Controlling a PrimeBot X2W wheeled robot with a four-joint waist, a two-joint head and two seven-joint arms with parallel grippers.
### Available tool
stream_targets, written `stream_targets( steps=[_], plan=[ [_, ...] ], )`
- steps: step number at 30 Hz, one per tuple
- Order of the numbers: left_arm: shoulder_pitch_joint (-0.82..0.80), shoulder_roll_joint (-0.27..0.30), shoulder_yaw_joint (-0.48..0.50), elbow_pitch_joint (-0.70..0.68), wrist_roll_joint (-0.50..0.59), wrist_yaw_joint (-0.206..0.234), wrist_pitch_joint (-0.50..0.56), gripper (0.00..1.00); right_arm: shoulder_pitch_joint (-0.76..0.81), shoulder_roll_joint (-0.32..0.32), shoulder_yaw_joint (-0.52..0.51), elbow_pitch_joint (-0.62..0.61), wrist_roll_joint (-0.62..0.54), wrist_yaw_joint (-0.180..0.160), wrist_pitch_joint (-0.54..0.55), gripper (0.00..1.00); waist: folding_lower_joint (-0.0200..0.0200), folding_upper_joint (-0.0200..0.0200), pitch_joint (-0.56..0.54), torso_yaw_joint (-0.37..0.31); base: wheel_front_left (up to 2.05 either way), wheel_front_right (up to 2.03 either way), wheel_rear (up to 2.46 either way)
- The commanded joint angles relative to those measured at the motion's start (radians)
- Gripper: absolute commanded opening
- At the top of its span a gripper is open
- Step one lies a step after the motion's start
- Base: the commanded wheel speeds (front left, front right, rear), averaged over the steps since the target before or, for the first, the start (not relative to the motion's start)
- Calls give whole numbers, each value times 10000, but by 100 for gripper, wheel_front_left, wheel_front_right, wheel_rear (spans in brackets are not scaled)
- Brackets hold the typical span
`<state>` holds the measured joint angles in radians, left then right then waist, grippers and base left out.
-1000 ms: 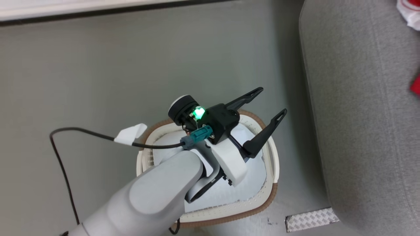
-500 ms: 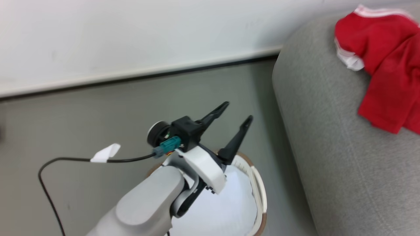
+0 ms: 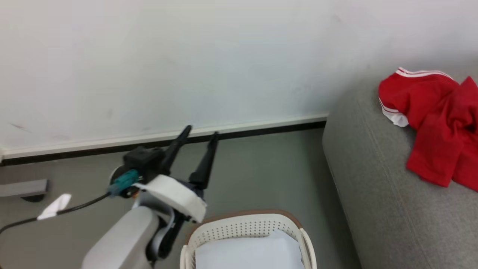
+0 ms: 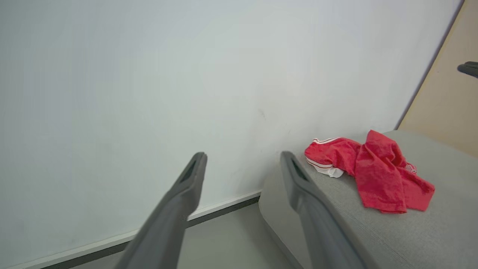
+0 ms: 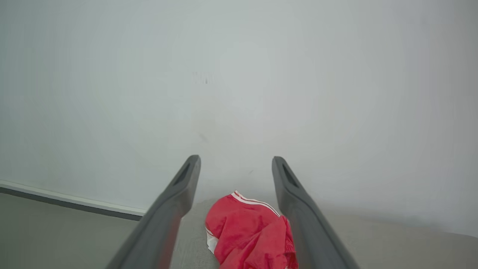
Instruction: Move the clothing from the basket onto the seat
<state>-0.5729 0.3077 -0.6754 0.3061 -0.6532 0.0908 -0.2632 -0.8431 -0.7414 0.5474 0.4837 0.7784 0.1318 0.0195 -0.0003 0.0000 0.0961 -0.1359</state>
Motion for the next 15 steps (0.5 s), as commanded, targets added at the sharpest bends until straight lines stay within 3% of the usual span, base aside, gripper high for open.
stream_targets(
  steps=[1,7,12,15],
  plan=[
    [193,108,81,-21,-107,35,-15,100,148,44,-45,-46,-81,-23,-90,100,3,0,-269,277,0,0,0],
    [1509,436,1615,-438,-159,312,-16,100,1631,765,-988,-840,-567,-23,-1495,100,3,0,-697,757,0,0,0],
    [2695,90,3084,-862,-221,223,-13,100,3255,1591,-2144,-1335,-1160,-23,-2202,100,3,0,-982,1075,0,0,0],
    [3317,-162,3822,-1102,272,117,-13,100,4297,2261,-2931,-1734,-1660,-23,-2523,100,3,0,-1042,1222,0,0,0]
  ],
)
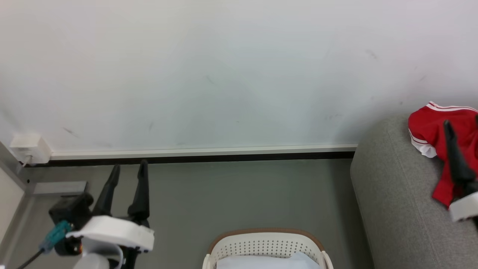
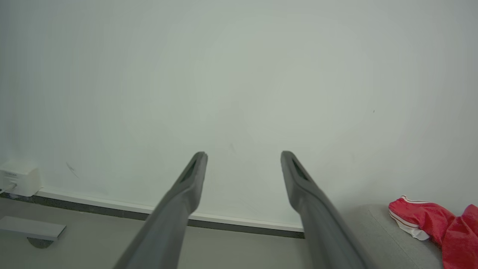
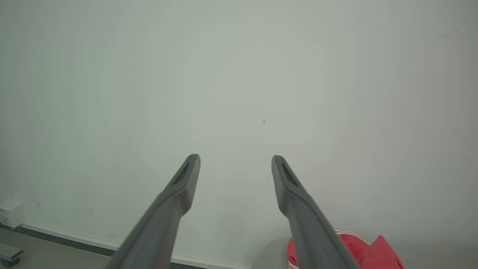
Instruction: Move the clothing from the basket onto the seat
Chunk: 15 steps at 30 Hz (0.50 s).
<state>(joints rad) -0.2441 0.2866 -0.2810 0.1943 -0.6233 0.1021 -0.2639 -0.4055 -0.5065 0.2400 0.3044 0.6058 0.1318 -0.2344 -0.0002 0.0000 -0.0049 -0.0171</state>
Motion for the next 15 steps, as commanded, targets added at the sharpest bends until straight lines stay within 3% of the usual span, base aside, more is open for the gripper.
stream_targets(
  steps=[1,8,15],
  plan=[
    [249,-45,81,2,179,-15,-6,100,273,143,-52,-104,-109,-23,-65,100,2,0,-39,63,0,0,0],
    [1296,-740,1407,135,1713,-168,-6,100,2041,1845,-892,-696,-1566,-23,-304,100,2,0,85,88,0,0,0],
    [1773,-1681,2321,350,3029,-795,-7,100,3173,3192,-1656,-1443,-2341,-23,-292,100,2,0,195,91,0,0,0]
  ],
)
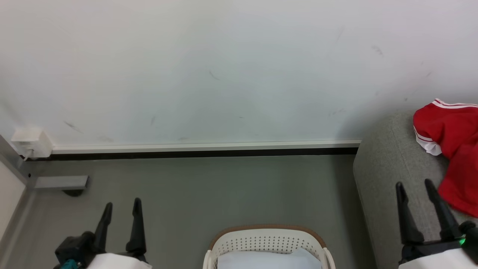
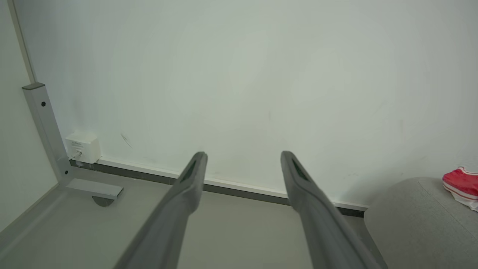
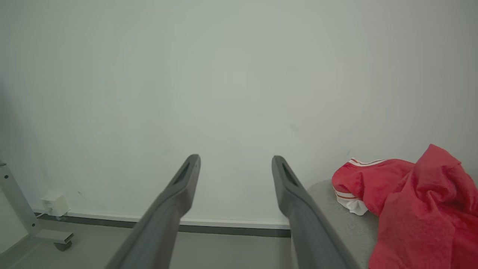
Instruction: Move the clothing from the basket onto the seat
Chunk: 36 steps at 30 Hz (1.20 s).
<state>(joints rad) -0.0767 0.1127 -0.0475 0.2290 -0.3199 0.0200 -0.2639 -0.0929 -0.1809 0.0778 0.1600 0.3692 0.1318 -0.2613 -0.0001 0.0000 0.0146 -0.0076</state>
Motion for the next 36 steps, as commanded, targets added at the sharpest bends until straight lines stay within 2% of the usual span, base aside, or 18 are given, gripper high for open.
stream_targets(
  steps=[1,5,13,33,34,36],
  plan=[
    [92,-25,85,40,141,-79,-7,100,204,49,-32,-68,-19,-23,-26,100,1,0,8,-16,0,0,0],
    [130,-320,455,239,592,-422,-7,100,499,373,72,-149,-206,-23,-28,100,1,0,45,-103,0,0,0],
    [31,-579,916,373,1077,-796,-7,100,534,460,264,29,-256,-23,-27,100,1,0,83,-207,0,0,0],
    [-127,-608,811,491,800,-710,-7,100,294,368,389,237,-89,-23,-29,100,1,0,71,-256,0,0,0],
    [-131,-608,807,505,795,-714,-7,0,292,370,375,232,-97,-23,-29,0,1,0,73,-253,0,0,0],
    [-28,-652,794,610,779,-724,24,0,409,477,414,299,-100,0,11,0,1,0,71,-257,0,0,0]
  ],
)
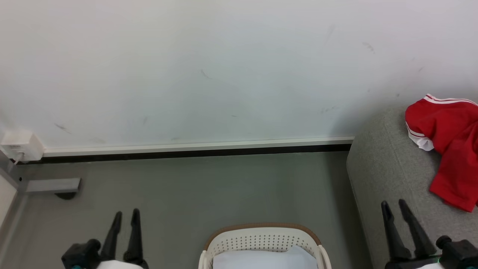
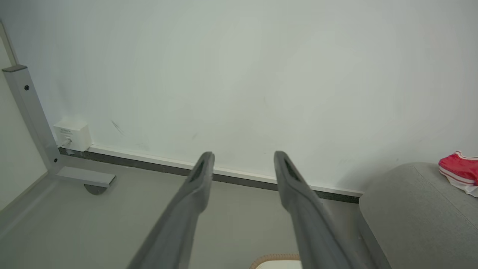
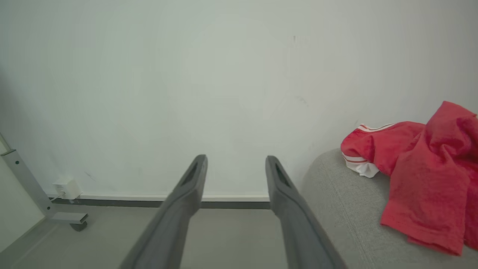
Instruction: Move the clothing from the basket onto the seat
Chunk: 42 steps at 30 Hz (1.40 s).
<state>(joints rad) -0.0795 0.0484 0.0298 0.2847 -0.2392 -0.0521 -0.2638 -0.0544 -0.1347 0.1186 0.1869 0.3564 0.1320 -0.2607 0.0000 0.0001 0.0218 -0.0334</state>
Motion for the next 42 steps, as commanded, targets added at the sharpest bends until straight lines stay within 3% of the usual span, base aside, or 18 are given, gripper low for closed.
stream_targets(
  steps=[1,14,42],
  plan=[
    [37,-28,27,142,-67,-6,52,0,78,44,18,100,69,-2,18,0,0,-1,-1,1,0,0,0],
    [-108,-16,216,100,-2445,-136,749,0,-74,124,-330,198,2324,-4,617,0,0,-1,-28,36,0,0,0],
    [-145,8,413,-373,-6407,-152,1767,0,-326,226,-853,358,6056,-9,1564,0,0,-1,-76,107,0,0,0]
  ],
)
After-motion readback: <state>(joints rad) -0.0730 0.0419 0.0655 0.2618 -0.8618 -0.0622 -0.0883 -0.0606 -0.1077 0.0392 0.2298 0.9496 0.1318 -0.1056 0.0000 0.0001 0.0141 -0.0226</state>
